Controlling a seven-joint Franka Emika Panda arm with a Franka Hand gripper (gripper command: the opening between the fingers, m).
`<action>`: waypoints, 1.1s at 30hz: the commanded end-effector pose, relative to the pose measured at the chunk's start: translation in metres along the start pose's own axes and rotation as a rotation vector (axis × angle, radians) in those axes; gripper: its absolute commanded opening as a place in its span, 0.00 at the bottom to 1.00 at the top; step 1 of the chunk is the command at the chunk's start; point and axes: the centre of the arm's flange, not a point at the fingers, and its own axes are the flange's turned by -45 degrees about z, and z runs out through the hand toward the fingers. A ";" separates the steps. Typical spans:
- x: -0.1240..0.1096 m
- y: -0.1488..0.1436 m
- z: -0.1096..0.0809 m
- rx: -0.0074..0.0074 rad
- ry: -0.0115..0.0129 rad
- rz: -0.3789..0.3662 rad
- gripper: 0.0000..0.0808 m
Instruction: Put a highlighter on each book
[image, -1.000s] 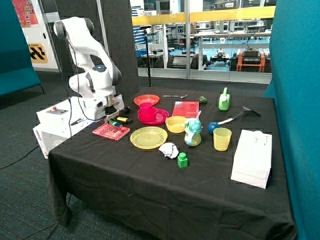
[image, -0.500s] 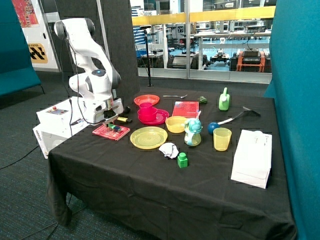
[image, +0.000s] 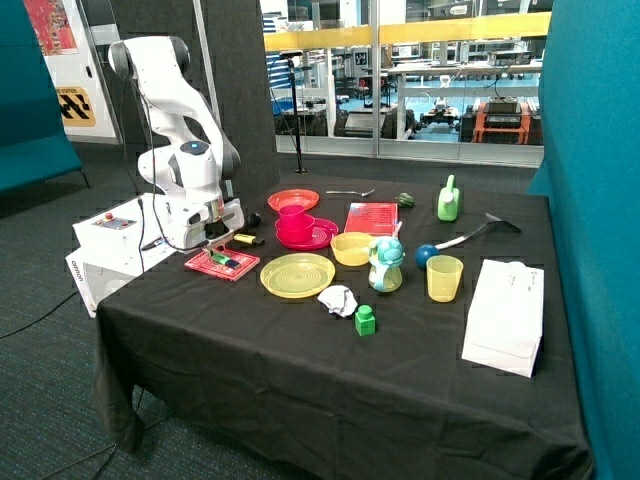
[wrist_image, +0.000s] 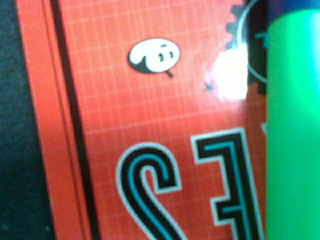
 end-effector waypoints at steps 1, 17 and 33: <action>0.004 0.001 -0.001 0.0048 -0.0017 -0.012 0.81; 0.003 -0.014 -0.023 0.0049 -0.0015 -0.071 0.55; -0.019 -0.067 -0.052 0.0050 -0.0012 -0.210 0.44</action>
